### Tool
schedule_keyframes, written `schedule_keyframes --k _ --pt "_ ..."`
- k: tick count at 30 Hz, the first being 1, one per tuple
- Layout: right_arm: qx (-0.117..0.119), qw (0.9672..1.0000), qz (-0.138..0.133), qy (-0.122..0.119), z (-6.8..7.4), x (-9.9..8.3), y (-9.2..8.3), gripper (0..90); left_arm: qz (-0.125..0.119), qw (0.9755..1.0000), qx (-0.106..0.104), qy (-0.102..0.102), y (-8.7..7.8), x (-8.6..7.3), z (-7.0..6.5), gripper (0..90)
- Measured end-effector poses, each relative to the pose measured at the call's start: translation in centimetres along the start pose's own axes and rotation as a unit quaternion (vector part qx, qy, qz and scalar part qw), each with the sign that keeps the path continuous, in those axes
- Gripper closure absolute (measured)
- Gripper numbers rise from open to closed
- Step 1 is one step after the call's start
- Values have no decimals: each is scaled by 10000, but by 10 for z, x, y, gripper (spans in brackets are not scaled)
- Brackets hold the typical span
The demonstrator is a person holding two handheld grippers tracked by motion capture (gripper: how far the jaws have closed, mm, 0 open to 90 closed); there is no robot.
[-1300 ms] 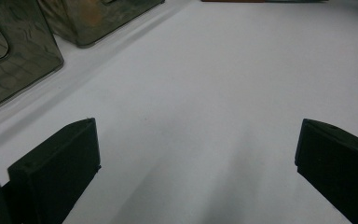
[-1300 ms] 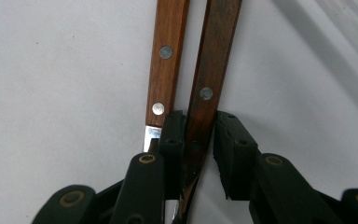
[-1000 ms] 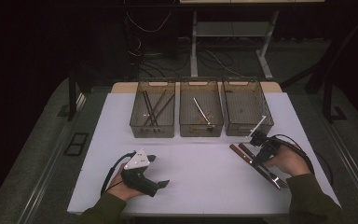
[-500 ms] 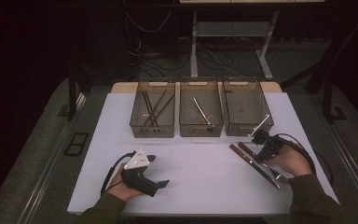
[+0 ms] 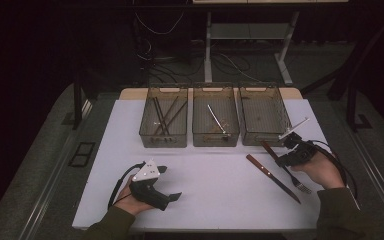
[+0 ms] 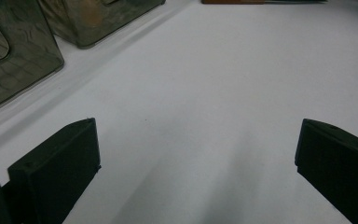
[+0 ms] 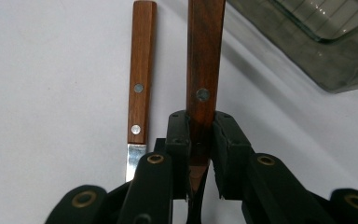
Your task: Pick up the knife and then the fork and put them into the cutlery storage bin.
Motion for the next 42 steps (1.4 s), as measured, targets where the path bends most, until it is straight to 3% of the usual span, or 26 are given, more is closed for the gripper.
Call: schedule_keyframes --k 7,12,28,36,42 --pt "148 9985 -532 42 -3 0 -12 778 -29 10000 -7 -16 -1 0 2 0" --pt "168 9953 -934 174 -10 -2 -21 778 -49 10000 -19 8 -1 0 1 0" --pt "269 9755 -2156 350 -14 5 -63 777 20 10000 -38 44 1 -1 1 0" --pt "203 9676 -2477 451 -19 14 -79 777 32 10000 -49 52 1 -1 1 0" --pt "124 9634 -2629 508 -25 29 -91 776 16 10000 -54 50 1 -1 0 0"
Point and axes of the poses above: each handheld gripper's, and its own axes: y roughly forward along the jaws, x roughly out of its top, z roughly to its left, the point moved 6 cm from there along y, roughly forward along the jaws, and after that the axes turned 15 degrees about z, right-handed, at the moved point
